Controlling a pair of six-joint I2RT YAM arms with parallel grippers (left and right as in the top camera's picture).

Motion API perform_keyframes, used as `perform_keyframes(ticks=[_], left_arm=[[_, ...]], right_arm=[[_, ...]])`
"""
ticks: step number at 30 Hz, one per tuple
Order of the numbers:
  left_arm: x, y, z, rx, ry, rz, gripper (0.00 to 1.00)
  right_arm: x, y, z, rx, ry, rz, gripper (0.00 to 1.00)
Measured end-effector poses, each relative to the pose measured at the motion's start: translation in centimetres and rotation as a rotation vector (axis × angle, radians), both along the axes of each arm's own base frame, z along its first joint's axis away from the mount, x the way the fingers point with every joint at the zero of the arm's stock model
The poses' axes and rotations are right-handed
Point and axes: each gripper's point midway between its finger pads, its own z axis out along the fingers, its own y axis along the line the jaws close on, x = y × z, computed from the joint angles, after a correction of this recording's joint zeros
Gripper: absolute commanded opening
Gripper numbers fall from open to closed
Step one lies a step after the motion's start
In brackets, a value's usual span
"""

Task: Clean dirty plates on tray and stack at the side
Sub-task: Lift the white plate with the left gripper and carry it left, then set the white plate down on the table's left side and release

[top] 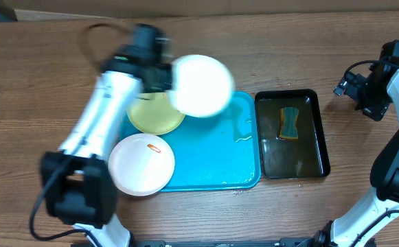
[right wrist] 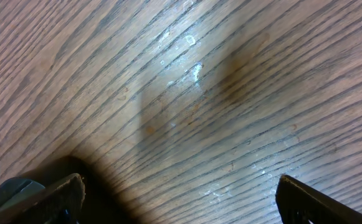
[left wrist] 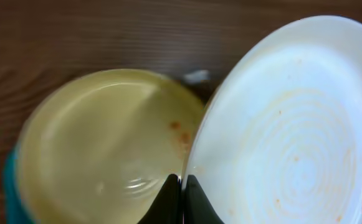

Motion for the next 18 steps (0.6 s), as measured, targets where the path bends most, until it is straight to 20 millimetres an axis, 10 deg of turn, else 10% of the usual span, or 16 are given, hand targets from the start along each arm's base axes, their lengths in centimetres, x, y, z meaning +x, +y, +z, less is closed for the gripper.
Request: perform_keyframes(ticks=[10, 18], left_arm=[[-3.6, 23.0, -0.2, -0.136, 0.057, 0.571, 0.04], [-8.0, 31.2, -3.9, -0.029, 0.080, 0.852, 0.04]], right_arm=[[0.0, 0.0, 0.0, 0.000, -0.001, 0.000, 1.00], [0.0, 0.0, 0.0, -0.001, 0.000, -0.001, 1.00]])
